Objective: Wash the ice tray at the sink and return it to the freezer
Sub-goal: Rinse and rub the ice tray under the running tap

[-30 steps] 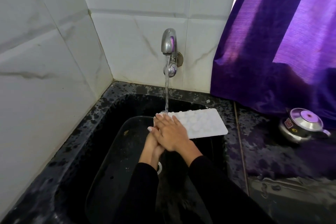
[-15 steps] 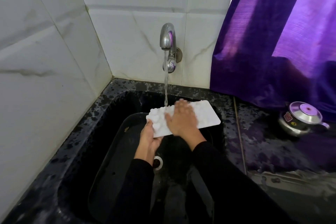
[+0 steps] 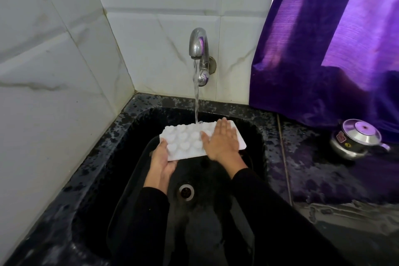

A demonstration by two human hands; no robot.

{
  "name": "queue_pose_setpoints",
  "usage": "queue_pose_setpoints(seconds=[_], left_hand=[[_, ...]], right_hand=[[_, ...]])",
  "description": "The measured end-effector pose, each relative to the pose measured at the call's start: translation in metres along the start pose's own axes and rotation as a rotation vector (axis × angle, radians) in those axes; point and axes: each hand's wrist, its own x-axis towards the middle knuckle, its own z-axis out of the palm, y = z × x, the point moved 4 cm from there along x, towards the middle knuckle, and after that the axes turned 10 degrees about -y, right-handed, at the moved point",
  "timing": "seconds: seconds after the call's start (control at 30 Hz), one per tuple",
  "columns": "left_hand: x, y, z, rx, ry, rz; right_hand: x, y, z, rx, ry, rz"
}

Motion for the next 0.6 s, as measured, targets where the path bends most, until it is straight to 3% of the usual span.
queue_pose_setpoints(seconds=[0.13,0.2,0.27,0.37,0.47,0.6], left_hand=[[-0.003,-0.023,0.016,0.013,-0.08,-0.087],[-0.009,-0.026,0.021,-0.003,-0.131,-0.079],[-0.007,-0.025,0.02,-0.011,-0.122,-0.08],[-0.006,-0.018,0.011,-0.043,-0.068,-0.072],[-0.004,-0.013,-0.002,-0.053,-0.069,-0.056],[-0.008,-0.004,-0.017,-0.053,-0.013,-0.117]], right_hand=[[-0.019,-0.06,0.011,-0.059,0.055,-0.372],[-0.023,-0.063,0.015,-0.095,0.063,-0.444],[-0.018,-0.05,0.014,-0.12,0.064,-0.429],[-0.009,-0.016,0.008,-0.099,0.003,-0.268],[-0.006,0.019,-0.001,-0.02,-0.117,-0.138],[-0.008,0.047,-0.007,0.079,-0.325,-0.142]])
